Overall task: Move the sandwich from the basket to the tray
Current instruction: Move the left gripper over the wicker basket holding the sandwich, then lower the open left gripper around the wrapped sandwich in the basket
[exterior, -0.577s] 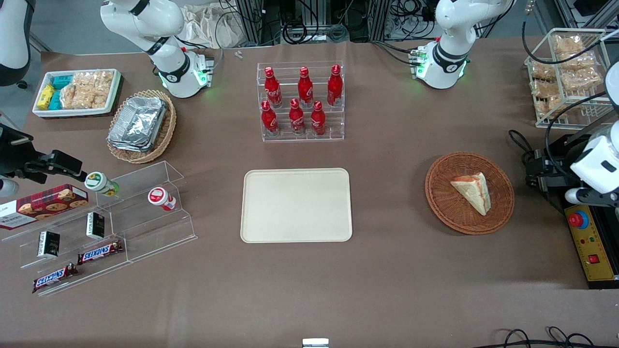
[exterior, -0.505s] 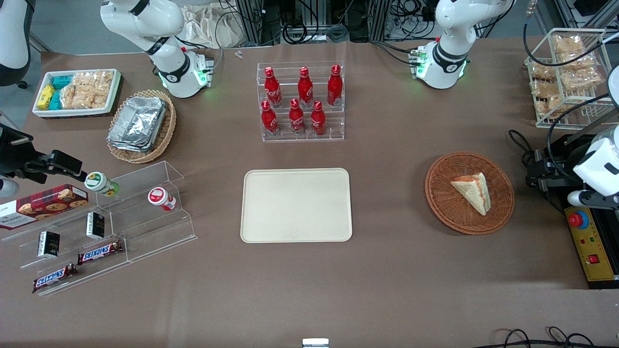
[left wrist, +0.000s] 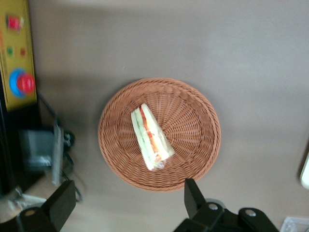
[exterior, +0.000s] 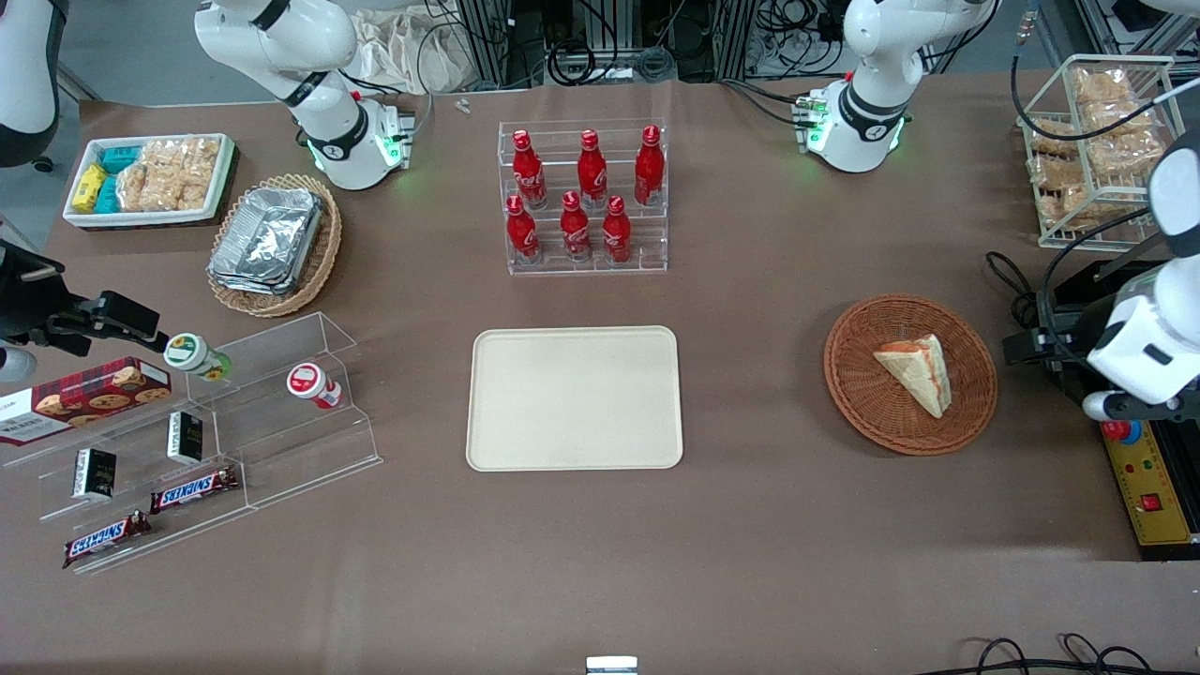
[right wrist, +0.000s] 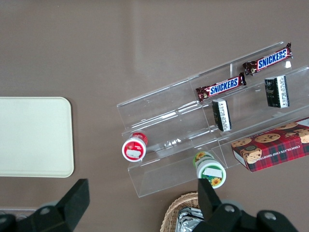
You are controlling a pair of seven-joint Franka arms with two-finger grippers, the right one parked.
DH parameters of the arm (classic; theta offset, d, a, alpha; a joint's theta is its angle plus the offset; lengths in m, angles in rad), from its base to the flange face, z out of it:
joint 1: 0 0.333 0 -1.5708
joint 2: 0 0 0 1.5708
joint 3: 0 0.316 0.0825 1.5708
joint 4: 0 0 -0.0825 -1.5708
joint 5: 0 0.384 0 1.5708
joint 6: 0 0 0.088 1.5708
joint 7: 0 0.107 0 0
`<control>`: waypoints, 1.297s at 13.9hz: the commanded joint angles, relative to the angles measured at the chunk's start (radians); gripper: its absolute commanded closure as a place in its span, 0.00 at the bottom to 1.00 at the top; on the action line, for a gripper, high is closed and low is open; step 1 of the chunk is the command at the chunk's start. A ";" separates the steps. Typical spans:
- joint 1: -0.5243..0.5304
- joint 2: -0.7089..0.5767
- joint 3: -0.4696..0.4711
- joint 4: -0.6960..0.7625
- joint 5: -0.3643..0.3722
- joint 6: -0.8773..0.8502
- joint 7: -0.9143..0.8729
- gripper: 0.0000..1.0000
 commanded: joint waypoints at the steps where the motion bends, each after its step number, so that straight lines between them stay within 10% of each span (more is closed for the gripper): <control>1: -0.012 -0.018 -0.003 -0.140 0.019 0.140 -0.292 0.00; 8: -0.001 -0.056 0.000 -0.457 0.019 0.432 -0.601 0.00; 18: 0.026 -0.078 0.011 -0.672 0.039 0.554 -0.598 0.00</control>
